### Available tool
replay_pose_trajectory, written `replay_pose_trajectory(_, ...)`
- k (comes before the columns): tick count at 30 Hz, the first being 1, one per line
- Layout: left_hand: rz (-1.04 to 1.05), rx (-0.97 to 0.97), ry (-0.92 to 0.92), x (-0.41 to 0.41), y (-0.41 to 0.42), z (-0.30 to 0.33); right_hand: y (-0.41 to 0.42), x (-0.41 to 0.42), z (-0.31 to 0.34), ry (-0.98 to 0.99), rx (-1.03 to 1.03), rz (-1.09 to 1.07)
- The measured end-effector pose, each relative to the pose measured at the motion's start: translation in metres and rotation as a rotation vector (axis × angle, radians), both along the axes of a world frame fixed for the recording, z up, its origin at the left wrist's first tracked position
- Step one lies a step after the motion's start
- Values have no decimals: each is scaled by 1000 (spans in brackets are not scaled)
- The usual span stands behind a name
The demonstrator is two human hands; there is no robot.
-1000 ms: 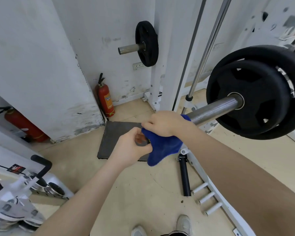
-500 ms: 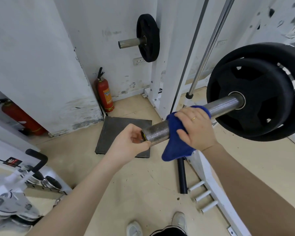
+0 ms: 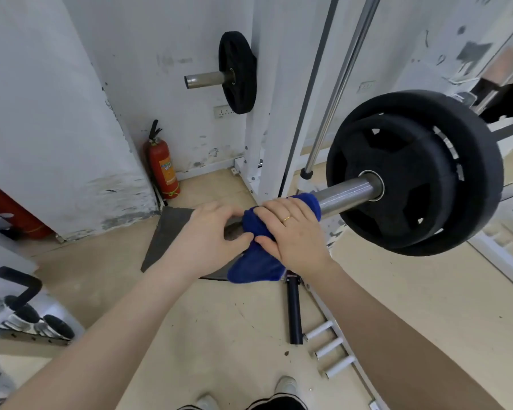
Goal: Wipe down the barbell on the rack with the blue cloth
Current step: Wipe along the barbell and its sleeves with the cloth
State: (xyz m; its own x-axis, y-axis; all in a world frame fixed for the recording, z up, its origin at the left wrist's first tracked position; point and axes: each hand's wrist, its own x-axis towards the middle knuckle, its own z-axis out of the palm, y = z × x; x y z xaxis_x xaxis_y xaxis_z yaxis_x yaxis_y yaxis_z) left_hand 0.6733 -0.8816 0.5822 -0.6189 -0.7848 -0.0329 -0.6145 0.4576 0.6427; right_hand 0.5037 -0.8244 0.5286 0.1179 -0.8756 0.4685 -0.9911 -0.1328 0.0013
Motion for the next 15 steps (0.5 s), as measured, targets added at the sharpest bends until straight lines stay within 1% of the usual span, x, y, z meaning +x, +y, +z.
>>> replay_pose_trajectory(2,-33,-24,-52,-8,3,1,-4,-22,3,9,-3,-36)
replay_pose_trajectory(5,-45,-131,-145,-11,4,1,-3,-56,8,-84,-12,-180)
replay_pose_trajectory(7,-57,-174,-179,-12,4,3,-1,-81,11,-114,9,-237)
replay_pose_trajectory(10,-76,-193,-220,-13,4,8,1,-118,17,-137,46,-315)
replay_pose_trajectory(11,-74,-184,-217,-13,4,9,1,-127,22,-147,87,-346)
replay_pose_trajectory(14,-52,-152,-191,-13,4,11,-7,-130,27,-2,225,-413)
replay_pose_trajectory(15,-47,-145,-199,-13,4,12,-9,-122,29,-20,240,-438)
